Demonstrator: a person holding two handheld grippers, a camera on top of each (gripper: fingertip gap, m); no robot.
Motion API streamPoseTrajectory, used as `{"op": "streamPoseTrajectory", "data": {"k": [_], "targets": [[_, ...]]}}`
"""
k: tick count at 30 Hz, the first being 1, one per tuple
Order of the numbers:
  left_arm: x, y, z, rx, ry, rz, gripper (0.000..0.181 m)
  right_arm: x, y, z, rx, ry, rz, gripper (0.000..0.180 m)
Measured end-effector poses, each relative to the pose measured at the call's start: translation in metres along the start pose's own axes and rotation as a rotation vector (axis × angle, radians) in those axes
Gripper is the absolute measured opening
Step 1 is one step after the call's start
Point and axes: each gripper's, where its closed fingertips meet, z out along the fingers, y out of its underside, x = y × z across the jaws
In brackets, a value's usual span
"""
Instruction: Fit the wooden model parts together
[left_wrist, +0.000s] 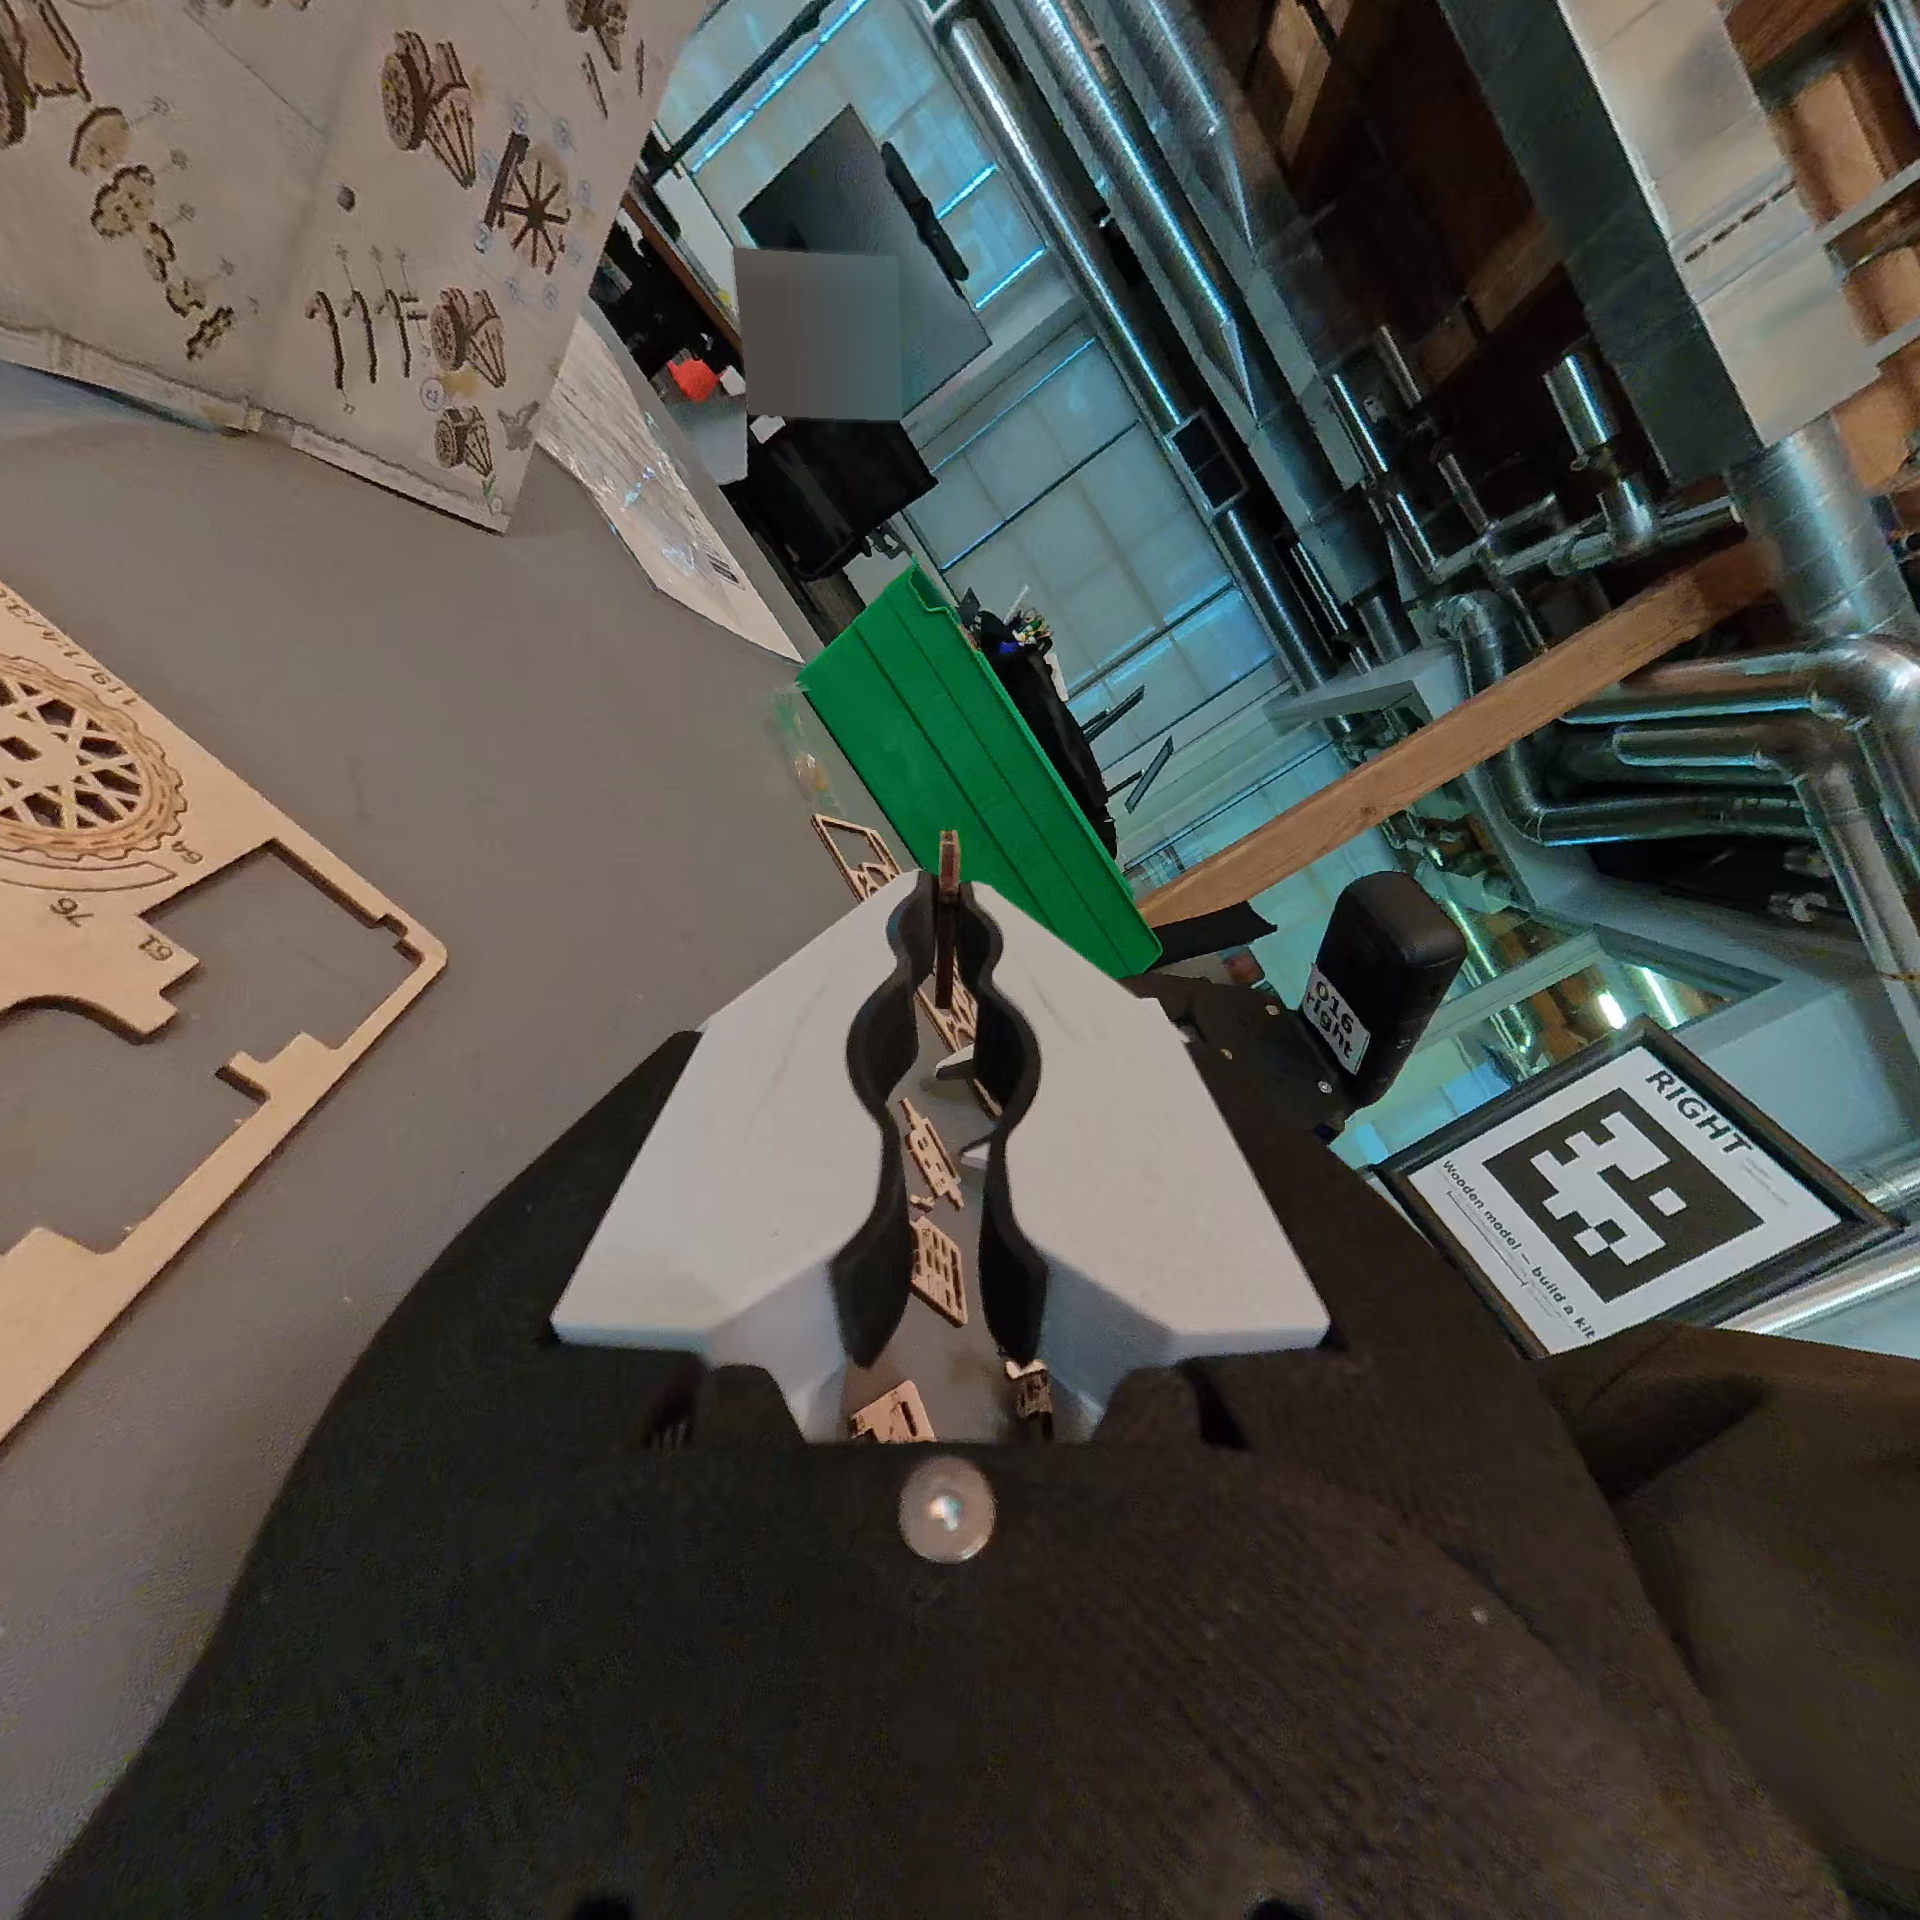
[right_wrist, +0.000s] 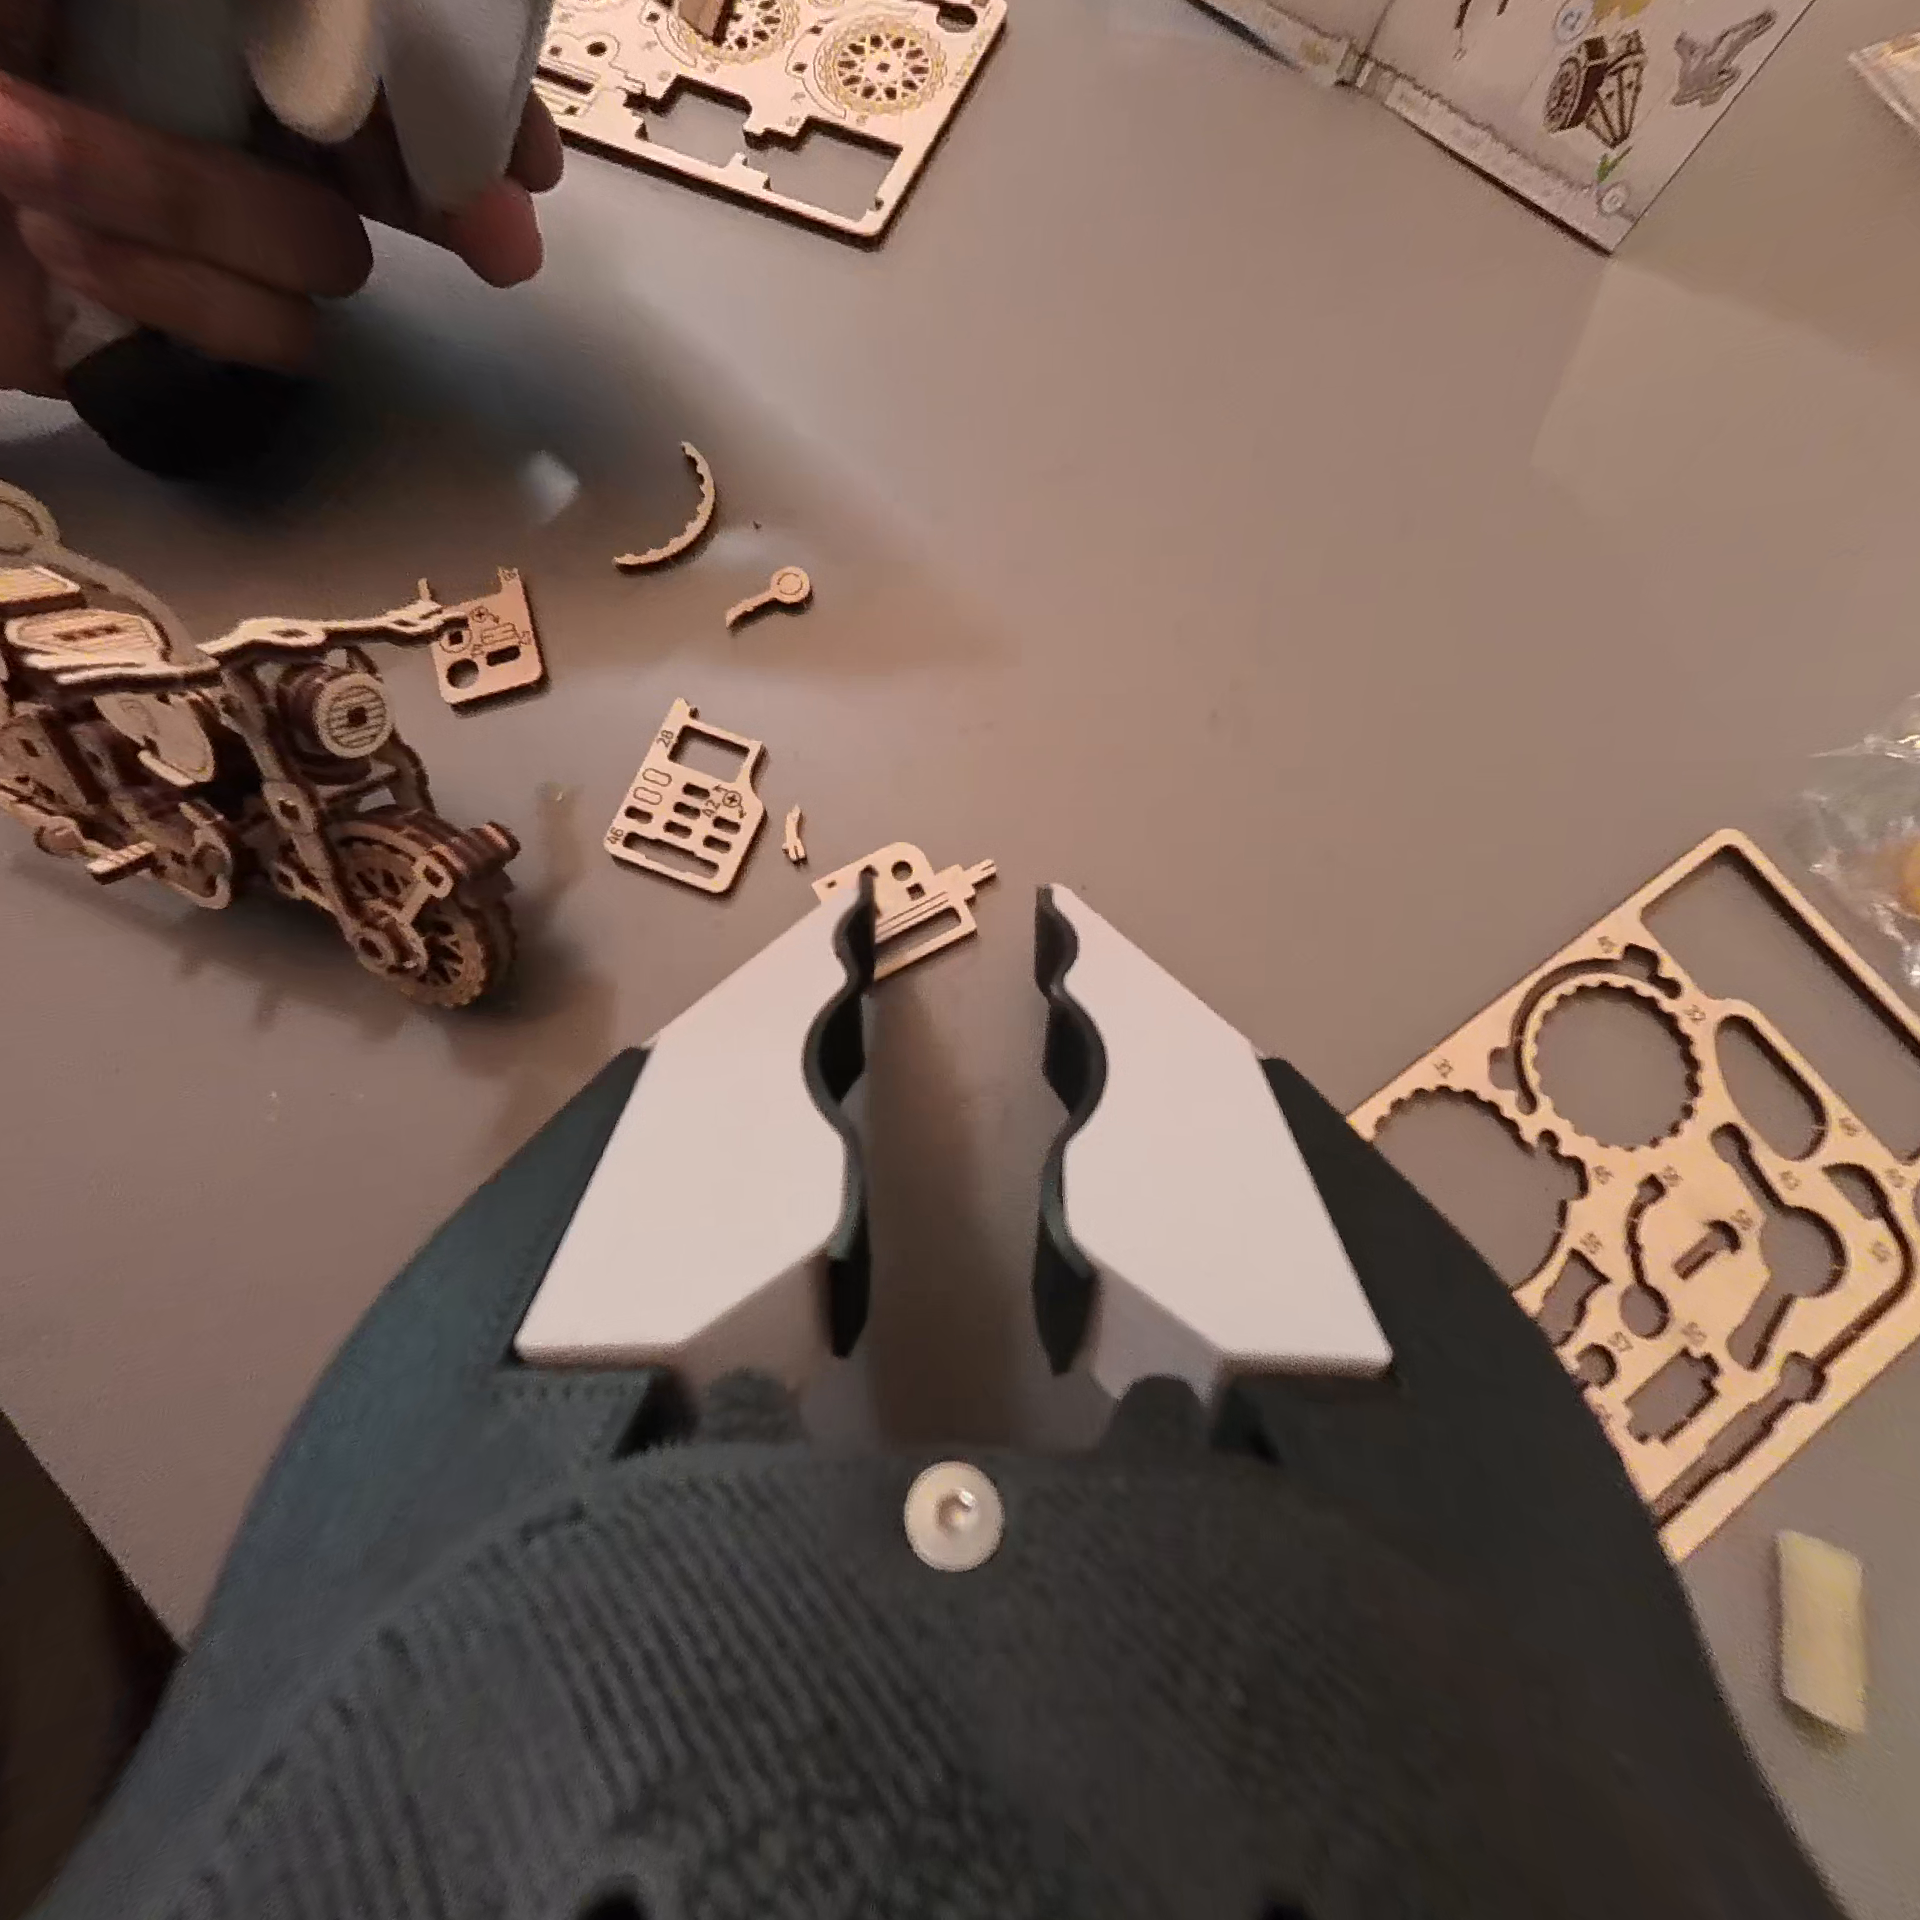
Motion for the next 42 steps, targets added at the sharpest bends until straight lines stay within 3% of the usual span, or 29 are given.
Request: {"op": "streamPoseTrajectory", "data": {"k": [1,7,14,25,34,42], "targets": [[0.000,0.000,0.000,0.001,0.001,-0.005,0.001,-0.001,0.000,0.000,-0.004,-0.007,0.003,0.033],[-0.001,0.002,0.001,-0.014,0.000,-0.007,0.001,-0.012,0.008,0.006,-0.037,-0.084,0.045,0.044],[-0.001,0.002,0.001,-0.017,0.003,-0.014,0.001,-0.008,0.008,0.007,-0.031,-0.052,0.007,0.031],[-0.002,0.005,0.003,-0.034,-0.014,0.006,0.001,-0.004,-0.003,0.004,0.049,-0.060,0.028,0.030],[-0.018,0.040,0.017,-0.252,-0.180,0.124,0.001,0.001,-0.016,-0.002,0.148,-0.090,0.093,0.030],[-0.042,0.043,0.004,-0.308,-0.339,0.088,0.001,-0.006,-0.018,0.001,0.156,-0.112,0.094,0.030]]}}
